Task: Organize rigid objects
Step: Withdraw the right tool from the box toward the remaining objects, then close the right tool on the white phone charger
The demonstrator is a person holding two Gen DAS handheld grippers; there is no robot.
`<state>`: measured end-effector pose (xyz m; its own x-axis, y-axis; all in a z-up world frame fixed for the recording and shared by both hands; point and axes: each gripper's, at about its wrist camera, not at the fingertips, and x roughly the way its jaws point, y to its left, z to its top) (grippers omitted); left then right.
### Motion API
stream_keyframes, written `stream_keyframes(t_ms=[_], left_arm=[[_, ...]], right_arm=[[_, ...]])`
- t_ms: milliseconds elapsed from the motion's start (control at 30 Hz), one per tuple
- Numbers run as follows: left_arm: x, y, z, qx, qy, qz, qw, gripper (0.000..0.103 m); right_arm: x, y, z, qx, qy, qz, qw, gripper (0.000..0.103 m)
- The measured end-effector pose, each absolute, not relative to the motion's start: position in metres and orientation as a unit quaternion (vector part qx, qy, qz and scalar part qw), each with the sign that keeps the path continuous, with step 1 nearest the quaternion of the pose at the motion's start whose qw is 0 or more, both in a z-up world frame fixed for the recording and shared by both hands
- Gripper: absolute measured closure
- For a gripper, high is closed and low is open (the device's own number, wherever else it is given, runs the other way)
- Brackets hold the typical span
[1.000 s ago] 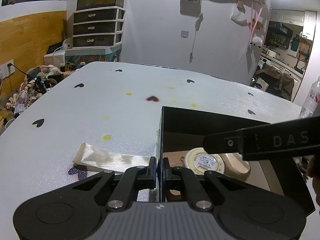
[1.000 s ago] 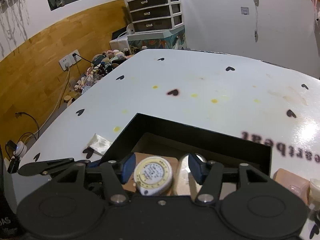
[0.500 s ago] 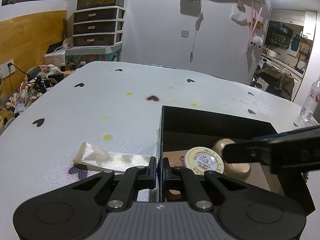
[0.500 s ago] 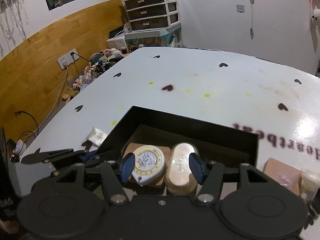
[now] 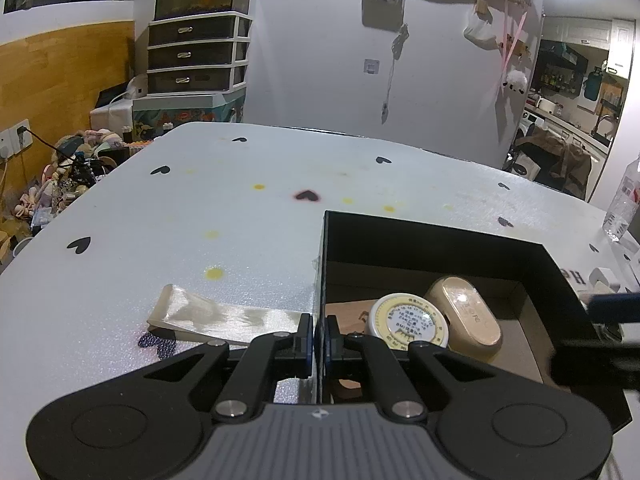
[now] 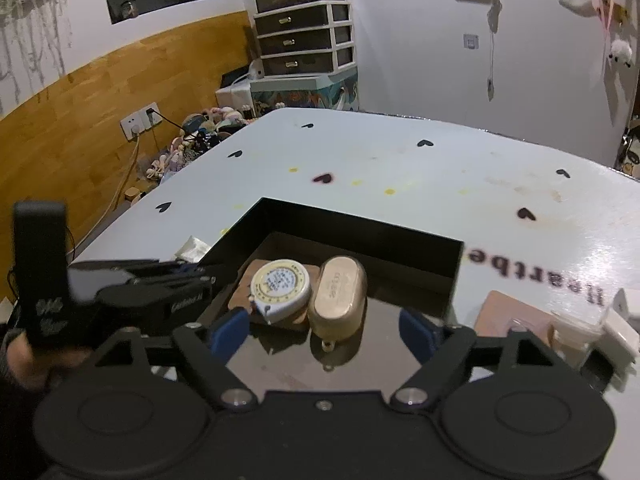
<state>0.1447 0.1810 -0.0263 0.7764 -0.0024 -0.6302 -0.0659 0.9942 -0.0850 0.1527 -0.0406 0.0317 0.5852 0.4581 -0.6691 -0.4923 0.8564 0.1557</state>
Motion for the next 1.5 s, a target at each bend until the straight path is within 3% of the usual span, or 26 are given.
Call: stream_keyframes(t_ms=[300,867,1500], left_arm=[[0.145,0.177,-0.025,-0.048,0.334,0.022,0.941,0.098],[0.144,0.177,-0.025,-0.048,0.335,0.022,0.941,0.098],[0.143,0.177,-0.024,-0.045,0.334,0.024,0.941,0.098]], right_arm=[[0.122,-0.066,0.032,-0.024,0.334,0.262,0.905,0.003],[0.089,-0.122,-0.004,-0.035,0.310,0.193,0.930,0.001],[0.114,-0.209,-0.039,0.028,0.291,0.091,0.952,0.004]])
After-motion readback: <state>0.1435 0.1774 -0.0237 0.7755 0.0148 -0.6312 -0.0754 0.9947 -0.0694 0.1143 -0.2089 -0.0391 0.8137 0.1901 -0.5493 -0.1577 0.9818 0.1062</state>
